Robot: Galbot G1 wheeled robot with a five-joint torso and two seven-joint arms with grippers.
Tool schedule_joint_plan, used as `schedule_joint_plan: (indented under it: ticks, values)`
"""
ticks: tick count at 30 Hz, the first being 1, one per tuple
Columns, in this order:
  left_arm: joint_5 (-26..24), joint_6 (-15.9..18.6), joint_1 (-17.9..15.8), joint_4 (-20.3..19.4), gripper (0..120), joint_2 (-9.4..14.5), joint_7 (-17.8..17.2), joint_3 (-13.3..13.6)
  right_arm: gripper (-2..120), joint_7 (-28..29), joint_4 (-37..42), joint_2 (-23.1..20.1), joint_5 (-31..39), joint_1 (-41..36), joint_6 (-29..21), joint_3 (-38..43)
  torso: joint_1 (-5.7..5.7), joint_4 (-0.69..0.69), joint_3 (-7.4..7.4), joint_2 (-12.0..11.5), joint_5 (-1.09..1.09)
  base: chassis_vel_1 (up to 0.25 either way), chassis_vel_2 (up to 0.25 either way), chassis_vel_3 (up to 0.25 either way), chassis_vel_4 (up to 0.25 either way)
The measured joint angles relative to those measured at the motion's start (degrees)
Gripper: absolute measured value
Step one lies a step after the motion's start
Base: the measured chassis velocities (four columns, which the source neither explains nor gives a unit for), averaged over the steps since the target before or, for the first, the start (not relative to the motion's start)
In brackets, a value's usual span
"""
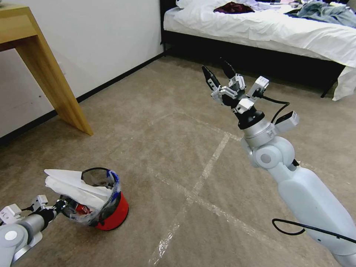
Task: Pick up the trash bin and place the garbage on the floor into it.
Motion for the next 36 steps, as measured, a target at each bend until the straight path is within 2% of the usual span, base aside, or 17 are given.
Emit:
schedule_joint_plan:
  ticks: [1,3,7,10,13,15,17,18,19,21,22,24,36]
  values:
    - [0.0,0.0,0.0,0.0,1,0.0,0.0,0.0,100,0.0,0.0,0.0,0.0,0.0,0.0,0.0,0.00,0.00,0.00,0.0,0.00,0.000,0.000,0.000,0.000]
    - [0.0,0.1,0.5,-1.3,13,0.0,0.1,-0.3,100,0.0,0.0,0.2,-0.1,0.0,0.0,-0.1,0.00,0.00,0.01,0.0,-0.01,0.000,0.000,0.000,0.000]
    - [0.0,0.1,1.0,-2.6,22,0.1,0.1,-0.7,100,0.0,0.0,0.3,-0.2,0.0,0.0,-0.2,0.00,0.01,0.00,0.0,0.03,0.000,0.000,0.000,0.000]
    - [-0.1,0.2,1.9,-4.7,36,0.1,0.1,-1.3,100,0.0,-0.1,0.6,-0.2,0.4,0.0,-0.3,0.00,0.02,0.00,0.0,0.03,0.000,0.000,0.000,0.000]
    - [-0.2,0.2,2.3,-5.7,43,0.2,0.0,-1.6,100,0.0,0.0,0.6,-0.2,0.4,0.0,-0.4,0.00,0.01,0.00,0.0,0.03,0.000,0.000,0.000,0.000]
    - [-0.4,0.2,2.7,-7.0,54,0.2,0.0,-2.2,100,0.0,0.0,0.7,-0.3,0.5,0.0,-0.5,0.00,0.02,0.00,0.0,0.03,0.000,0.000,0.000,0.000]
    - [-0.4,0.2,3.0,-7.5,58,0.2,-0.1,-2.4,100,0.0,0.1,0.7,-0.3,0.5,0.0,-0.6,0.00,0.02,0.00,0.0,0.03,0.000,0.000,0.000,0.000]
    - [-0.5,0.3,3.4,-8.3,64,0.2,-0.2,-2.8,100,0.0,0.2,0.8,-0.3,0.5,0.0,-0.6,0.00,0.02,0.00,0.0,0.04,0.000,0.000,0.000,0.000]
    - [-0.5,0.3,3.4,-8.3,64,0.2,-0.2,-2.8,100,0.0,0.2,0.8,-0.3,0.5,0.0,-0.6,0.00,0.02,0.00,0.0,0.04,0.000,0.000,0.000,0.000]
    - [-0.8,0.3,4.3,-9.5,78,0.5,-0.7,-3.6,100,0.1,0.4,0.9,-0.3,0.6,-0.1,-0.6,0.00,0.02,0.00,0.0,0.04,0.000,0.000,0.000,0.000]
    - [-0.8,0.3,4.3,-9.5,78,0.5,-0.7,-3.6,100,0.1,0.4,0.9,-0.3,0.6,-0.1,-0.6,0.00,0.02,0.00,0.0,0.04,0.000,0.000,0.000,0.000]
    - [-1.2,0.3,5.1,-10.3,87,0.8,-1.0,-4.2,100,0.1,0.5,0.9,-0.3,0.8,-0.1,-0.6,0.00,0.02,0.00,0.0,0.04,0.000,0.000,0.000,0.000]
    - [-1.8,0.4,7.4,-12.4,90,1.2,-1.4,-6.0,100,0.2,0.3,1.6,-0.2,1.9,-0.2,-1.6,0.00,0.02,0.00,0.0,0.03,0.000,0.000,0.000,0.000]
